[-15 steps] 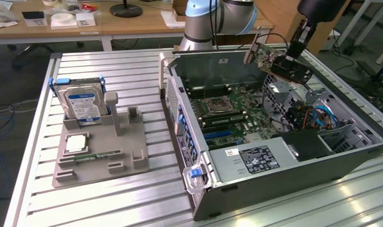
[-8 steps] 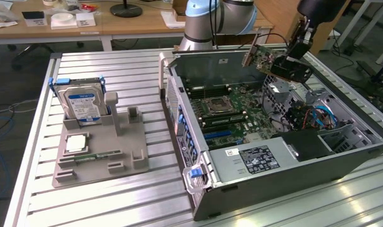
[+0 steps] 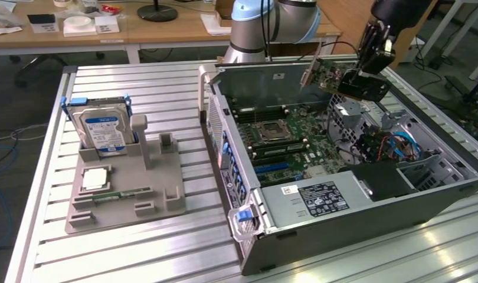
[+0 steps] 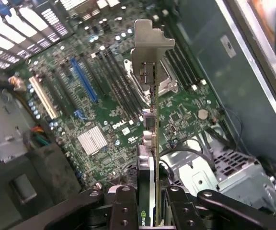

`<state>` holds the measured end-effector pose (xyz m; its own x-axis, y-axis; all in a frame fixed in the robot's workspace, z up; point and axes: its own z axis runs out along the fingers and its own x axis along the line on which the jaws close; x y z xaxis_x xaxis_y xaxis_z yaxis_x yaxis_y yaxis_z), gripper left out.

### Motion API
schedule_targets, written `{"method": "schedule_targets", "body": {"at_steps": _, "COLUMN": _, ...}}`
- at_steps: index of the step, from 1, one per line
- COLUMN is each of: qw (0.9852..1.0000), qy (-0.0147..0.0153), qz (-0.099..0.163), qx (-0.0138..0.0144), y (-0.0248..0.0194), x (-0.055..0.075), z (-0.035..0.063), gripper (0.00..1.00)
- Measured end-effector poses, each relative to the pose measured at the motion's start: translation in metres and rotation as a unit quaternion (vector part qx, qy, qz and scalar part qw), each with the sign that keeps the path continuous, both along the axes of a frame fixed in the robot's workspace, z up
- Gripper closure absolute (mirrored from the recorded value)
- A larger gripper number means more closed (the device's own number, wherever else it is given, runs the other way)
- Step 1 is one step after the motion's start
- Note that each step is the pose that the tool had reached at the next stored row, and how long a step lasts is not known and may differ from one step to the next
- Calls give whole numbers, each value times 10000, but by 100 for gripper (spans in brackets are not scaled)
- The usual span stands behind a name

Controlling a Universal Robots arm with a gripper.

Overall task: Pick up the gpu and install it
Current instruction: 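Insert the gpu into the slot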

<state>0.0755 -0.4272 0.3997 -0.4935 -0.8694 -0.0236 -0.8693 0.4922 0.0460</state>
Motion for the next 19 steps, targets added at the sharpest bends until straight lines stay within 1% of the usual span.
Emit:
{"method": "schedule_targets", "body": {"at_steps": 3, "qw": 9996, "qy": 0, "qz": 270, "qx": 0, "y": 0, "x": 0, "z": -1, "gripper": 73}}
{"method": "schedule_targets", "body": {"at_steps": 5, "qw": 9990, "qy": 0, "qz": 458, "qx": 0, "y": 0, "x": 0, "z": -2, "gripper": 73}}
{"method": "schedule_targets", "body": {"at_steps": 7, "qw": 9980, "qy": 0, "qz": 637, "qx": 0, "y": 0, "x": 0, "z": -3, "gripper": 73}}
{"method": "schedule_targets", "body": {"at_steps": 10, "qw": 9959, "qy": 0, "qz": 906, "qx": 0, "y": 0, "x": 0, "z": -5, "gripper": 73}}
{"method": "schedule_targets", "body": {"at_steps": 12, "qw": 9941, "qy": 0, "qz": 1085, "qx": 0, "y": 0, "x": 0, "z": -6, "gripper": 73}}
{"method": "schedule_targets", "body": {"at_steps": 14, "qw": 9919, "qy": 0, "qz": 1269, "qx": 0, "y": 0, "x": 0, "z": -7, "gripper": 73}}
{"method": "schedule_targets", "body": {"at_steps": 16, "qw": 9895, "qy": 0, "qz": 1447, "qx": 0, "y": 0, "x": 0, "z": -8, "gripper": 73}}
{"method": "schedule_targets", "body": {"at_steps": 19, "qw": 9851, "qy": 0, "qz": 1722, "qx": 0, "y": 0, "x": 0, "z": -9, "gripper": 73}}
